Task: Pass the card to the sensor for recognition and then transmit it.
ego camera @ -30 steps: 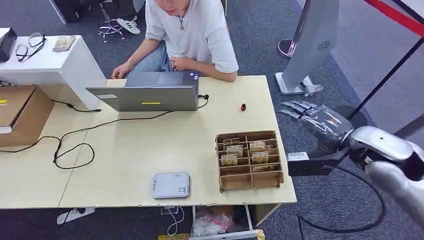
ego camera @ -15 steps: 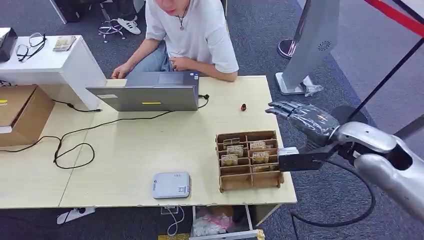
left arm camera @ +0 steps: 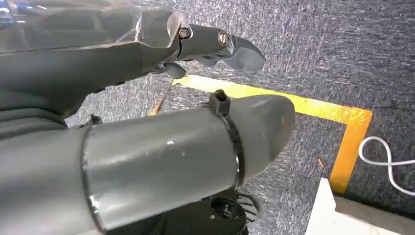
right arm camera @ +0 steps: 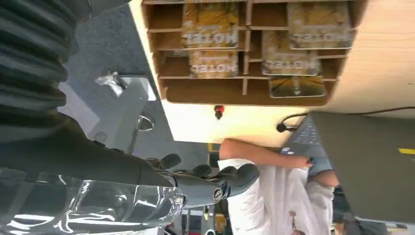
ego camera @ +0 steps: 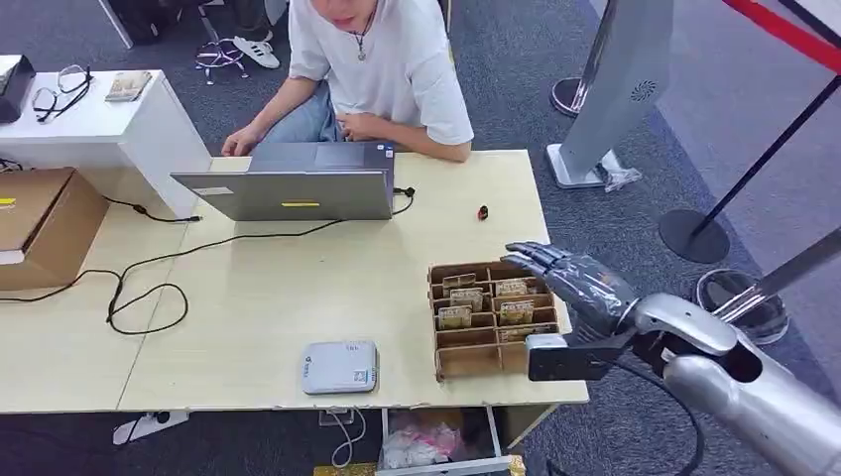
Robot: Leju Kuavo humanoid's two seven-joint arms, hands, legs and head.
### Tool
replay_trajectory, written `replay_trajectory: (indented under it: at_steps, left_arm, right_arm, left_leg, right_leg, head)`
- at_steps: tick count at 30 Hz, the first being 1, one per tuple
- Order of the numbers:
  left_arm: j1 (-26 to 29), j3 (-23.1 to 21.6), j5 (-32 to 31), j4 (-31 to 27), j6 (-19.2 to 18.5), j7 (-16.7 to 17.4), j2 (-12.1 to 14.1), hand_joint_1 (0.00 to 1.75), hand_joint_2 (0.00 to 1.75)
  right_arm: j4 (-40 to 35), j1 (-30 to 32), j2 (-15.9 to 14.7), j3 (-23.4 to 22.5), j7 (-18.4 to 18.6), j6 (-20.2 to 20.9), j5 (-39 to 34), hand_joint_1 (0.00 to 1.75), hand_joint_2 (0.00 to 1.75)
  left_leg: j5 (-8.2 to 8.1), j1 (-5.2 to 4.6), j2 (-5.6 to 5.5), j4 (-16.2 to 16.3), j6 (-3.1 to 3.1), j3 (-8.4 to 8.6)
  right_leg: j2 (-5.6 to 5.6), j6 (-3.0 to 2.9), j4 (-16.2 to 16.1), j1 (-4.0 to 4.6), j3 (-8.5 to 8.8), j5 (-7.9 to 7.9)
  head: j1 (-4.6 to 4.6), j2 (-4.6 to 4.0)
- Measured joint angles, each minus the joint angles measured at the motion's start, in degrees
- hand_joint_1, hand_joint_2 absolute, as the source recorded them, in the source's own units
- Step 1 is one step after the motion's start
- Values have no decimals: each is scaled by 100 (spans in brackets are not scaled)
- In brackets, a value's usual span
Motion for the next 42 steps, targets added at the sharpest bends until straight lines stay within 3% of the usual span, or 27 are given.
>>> replay_trajectory:
  at_steps: [15, 42]
  left_arm:
    - [-1, 2, -146, 0, 13, 44, -31, 0, 0]
    - [-2, 0, -197, 0, 7, 74, -37, 0, 0]
  right_arm:
    - [500, 32, 599, -2, 72, -212, 413, 0, 175]
    - [925, 3, 717, -4, 206, -271, 649, 0, 175]
  left_leg:
    - [0, 0, -1, 0, -1, 0]
    - [0, -1, 0, 1, -1, 1]
  right_leg:
    - [0, 0, 0, 0, 0, 0]
    - [1, 0, 0, -1, -1, 0]
  head:
    - [0, 0]
    - [0, 0]
